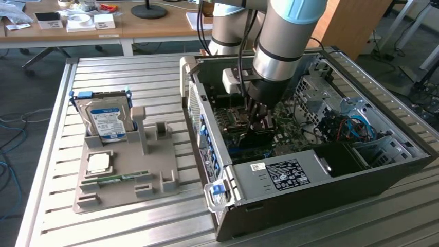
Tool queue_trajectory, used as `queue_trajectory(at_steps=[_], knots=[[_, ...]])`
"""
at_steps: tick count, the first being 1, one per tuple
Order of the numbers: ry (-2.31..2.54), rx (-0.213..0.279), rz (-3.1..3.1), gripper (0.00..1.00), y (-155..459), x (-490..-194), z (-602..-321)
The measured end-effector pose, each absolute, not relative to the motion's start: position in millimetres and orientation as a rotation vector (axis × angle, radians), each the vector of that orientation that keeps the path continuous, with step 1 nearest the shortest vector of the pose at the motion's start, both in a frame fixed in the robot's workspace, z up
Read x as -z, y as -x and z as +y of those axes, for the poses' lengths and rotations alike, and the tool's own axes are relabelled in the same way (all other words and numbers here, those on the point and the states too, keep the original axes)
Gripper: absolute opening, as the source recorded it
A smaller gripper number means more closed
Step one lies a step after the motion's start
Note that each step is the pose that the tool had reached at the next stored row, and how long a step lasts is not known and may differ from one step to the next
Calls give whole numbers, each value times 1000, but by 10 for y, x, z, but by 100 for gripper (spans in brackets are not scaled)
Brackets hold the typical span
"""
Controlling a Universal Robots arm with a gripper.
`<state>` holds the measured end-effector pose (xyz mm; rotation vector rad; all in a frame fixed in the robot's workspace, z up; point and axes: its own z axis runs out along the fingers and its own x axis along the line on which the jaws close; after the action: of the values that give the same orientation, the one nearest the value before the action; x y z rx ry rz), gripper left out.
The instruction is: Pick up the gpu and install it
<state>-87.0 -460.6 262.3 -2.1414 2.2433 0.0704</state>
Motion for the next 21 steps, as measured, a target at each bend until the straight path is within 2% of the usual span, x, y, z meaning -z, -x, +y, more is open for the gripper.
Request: queue_trajectory(at_steps=[21], knots=[[2141, -72, 2243, 11, 893, -2605, -4619]])
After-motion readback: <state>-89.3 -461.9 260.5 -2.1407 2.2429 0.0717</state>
